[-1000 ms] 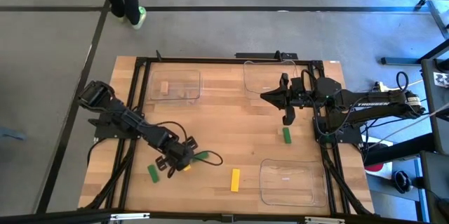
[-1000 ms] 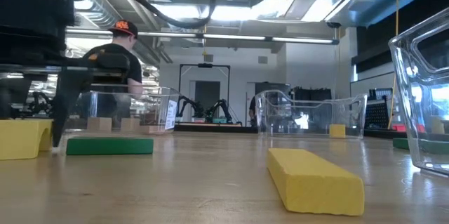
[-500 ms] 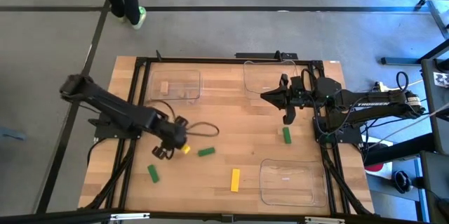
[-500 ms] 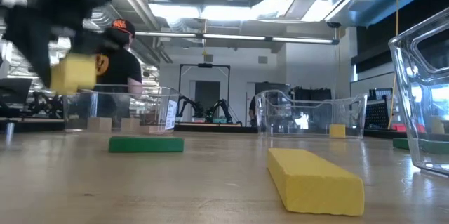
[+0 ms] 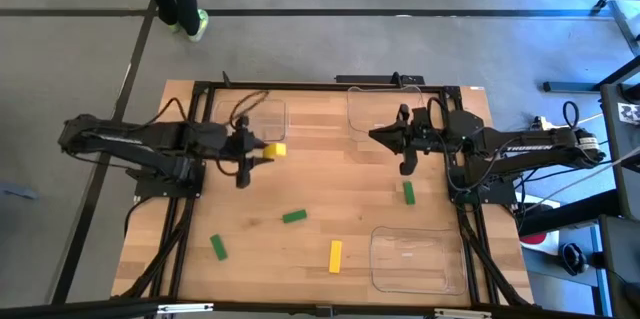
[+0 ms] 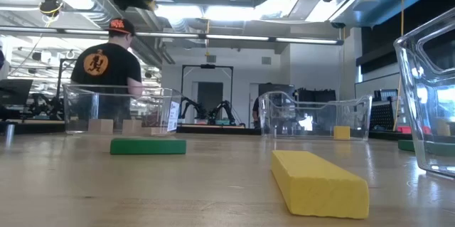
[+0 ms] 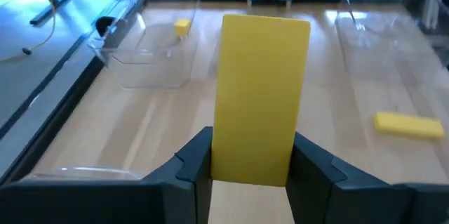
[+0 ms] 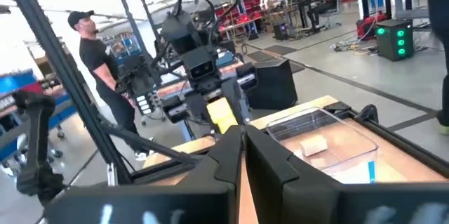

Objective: Sort & place blocks by color
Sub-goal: Put the left yellow block into the top right transparent bin

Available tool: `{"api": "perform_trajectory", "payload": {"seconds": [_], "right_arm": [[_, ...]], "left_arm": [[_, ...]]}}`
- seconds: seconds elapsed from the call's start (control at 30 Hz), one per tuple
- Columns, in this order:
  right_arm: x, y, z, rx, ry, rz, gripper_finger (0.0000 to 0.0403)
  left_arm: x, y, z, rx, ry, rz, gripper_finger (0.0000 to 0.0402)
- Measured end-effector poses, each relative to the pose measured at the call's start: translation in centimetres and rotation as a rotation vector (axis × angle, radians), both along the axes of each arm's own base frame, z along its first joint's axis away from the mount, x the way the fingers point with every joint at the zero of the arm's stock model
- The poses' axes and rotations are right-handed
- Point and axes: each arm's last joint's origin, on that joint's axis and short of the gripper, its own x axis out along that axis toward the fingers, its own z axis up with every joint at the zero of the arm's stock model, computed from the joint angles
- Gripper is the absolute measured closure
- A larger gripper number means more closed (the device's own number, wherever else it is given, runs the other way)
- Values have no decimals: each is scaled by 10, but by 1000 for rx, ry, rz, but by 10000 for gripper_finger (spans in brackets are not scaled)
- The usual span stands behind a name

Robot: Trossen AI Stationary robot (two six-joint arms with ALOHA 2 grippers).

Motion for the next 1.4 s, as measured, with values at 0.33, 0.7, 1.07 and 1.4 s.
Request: {"api": "perform_trajectory", "payload": {"seconds": [0.33, 0.7, 1.07, 1.4], "right_arm": [[40, -1, 19, 41, 146, 22, 295], [98, -1, -1, -183, 408, 79, 121], [119, 0, -28, -169, 484, 114, 121], [124, 0, -29, -168, 451, 137, 122]], "left_arm": [[10, 19, 0, -42, -38, 8, 280], [44, 24, -28, -127, 73, 7, 280], [59, 26, -35, -143, 55, 17, 280], [61, 25, -34, -127, 43, -50, 280]]}}
